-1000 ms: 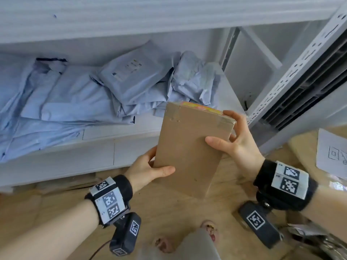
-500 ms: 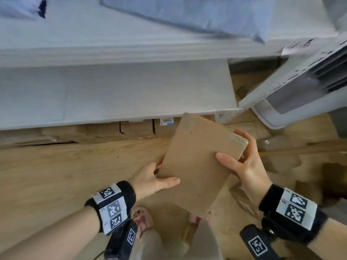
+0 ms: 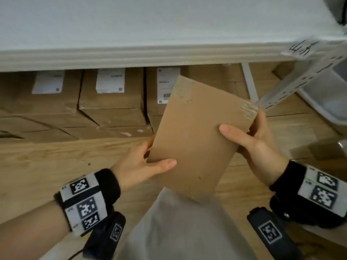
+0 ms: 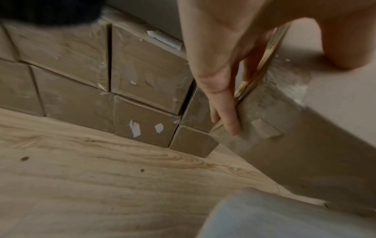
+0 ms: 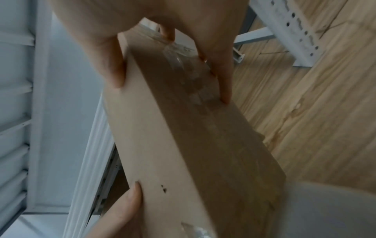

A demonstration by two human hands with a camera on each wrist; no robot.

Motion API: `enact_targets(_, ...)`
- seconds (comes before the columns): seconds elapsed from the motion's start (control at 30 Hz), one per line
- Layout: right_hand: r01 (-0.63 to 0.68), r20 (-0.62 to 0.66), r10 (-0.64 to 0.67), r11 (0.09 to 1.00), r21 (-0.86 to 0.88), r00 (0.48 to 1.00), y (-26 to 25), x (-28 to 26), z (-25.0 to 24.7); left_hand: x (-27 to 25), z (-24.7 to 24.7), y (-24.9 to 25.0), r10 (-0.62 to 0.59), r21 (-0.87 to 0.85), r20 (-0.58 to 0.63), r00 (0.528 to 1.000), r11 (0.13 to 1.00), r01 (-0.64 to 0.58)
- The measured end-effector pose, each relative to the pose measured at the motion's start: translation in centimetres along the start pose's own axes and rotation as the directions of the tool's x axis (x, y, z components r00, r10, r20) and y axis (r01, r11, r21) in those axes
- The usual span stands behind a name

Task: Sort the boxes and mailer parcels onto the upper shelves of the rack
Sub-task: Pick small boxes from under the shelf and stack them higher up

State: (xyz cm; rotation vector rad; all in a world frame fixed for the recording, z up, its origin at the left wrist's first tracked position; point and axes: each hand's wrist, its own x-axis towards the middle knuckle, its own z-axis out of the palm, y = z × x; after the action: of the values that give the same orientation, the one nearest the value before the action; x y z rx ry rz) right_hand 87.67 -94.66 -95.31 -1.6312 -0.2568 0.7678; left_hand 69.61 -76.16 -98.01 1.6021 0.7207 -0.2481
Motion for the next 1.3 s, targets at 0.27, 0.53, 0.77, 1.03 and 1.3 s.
enact_targets(0.27,0.049,0.091,-0.049,0.999,-0.002,0.995,4.0,5.8,1.4,4.5,-1.3,-3.8,0.121,0.025,-0.071,0.99,0.992,-0.12)
enact_targets(0.53,-0.068,0.039,0.067,0.998,0.014,0.997,0.7,7.3,2.4,3.6,-1.3,-0.3,0.131,-0.079,-0.175,0.976,0.986,-0.147)
enact_targets(0.77,0.008,0.248,-0.015,1.0,0.028,0.969,0.6,8.5,2.0,4.5,-2.8,1.6,0.165,-0.187,-0.295,0.941,0.956,-0.226)
enact_targets(1.03,0.051,0.33,-0.097,0.988,0.147,0.939,-0.4,9.9,3.0,7.1,-3.8,3.8,0.154,-0.308,-0.426,0.891,0.902,-0.303)
enact_targets(1.3,0.178,0.225,-0.176,0.984,0.011,0.958,1.1,11.3,4.0,8.2,-4.1,2.9,0.19,-0.136,-0.513,0.837,0.945,-0.298)
